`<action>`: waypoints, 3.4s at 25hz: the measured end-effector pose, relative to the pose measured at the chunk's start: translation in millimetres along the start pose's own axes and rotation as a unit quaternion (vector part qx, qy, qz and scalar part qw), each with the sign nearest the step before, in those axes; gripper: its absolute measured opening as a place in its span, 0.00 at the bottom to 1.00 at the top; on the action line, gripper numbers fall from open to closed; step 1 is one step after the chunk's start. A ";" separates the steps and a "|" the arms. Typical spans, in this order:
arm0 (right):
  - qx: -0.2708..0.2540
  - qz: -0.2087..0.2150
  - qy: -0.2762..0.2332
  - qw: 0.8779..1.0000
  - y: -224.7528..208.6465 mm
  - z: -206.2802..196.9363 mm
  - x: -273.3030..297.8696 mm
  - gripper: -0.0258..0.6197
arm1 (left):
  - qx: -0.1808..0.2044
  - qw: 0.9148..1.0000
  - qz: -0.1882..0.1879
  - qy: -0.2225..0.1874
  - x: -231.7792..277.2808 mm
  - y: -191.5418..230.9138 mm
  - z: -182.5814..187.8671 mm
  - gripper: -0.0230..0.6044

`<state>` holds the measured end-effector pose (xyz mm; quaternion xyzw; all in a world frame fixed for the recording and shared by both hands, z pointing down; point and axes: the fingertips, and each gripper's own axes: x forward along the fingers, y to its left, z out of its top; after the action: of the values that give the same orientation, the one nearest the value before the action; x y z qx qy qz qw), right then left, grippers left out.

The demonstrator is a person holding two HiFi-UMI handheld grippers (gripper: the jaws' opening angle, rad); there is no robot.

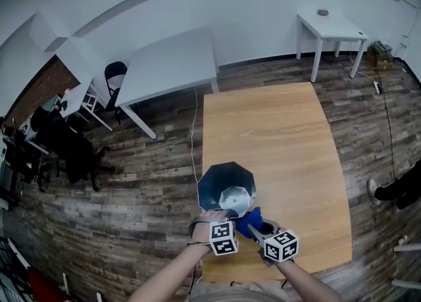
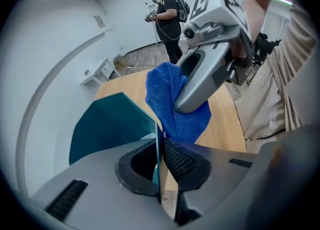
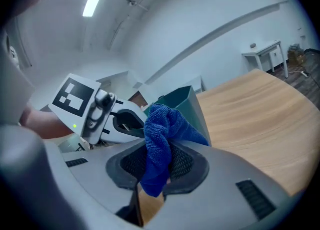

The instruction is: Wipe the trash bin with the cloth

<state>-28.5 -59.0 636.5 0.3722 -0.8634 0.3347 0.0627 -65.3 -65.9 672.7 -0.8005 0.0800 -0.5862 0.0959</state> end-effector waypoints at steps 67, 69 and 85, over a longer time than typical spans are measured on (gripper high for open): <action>0.009 -0.033 0.048 0.998 -23.7 -21.5 -42.0 0.16 | 0.225 0.965 0.087 0.108 -5.2 7.2 -79.0 0.21; 0.008 -0.030 0.048 0.998 -24.1 -20.2 -41.9 0.16 | 0.216 0.968 0.078 0.101 -5.9 1.7 -74.3 0.20; 0.000 0.048 0.033 0.998 29.5 16.8 -15.9 0.16 | 0.165 0.983 0.023 0.074 -1.8 -19.6 -40.8 0.11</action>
<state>-35.0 -45.1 602.2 0.3190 -0.8777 0.3496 0.0751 -104.5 -48.9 687.8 -0.7259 0.0072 -0.6469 0.2335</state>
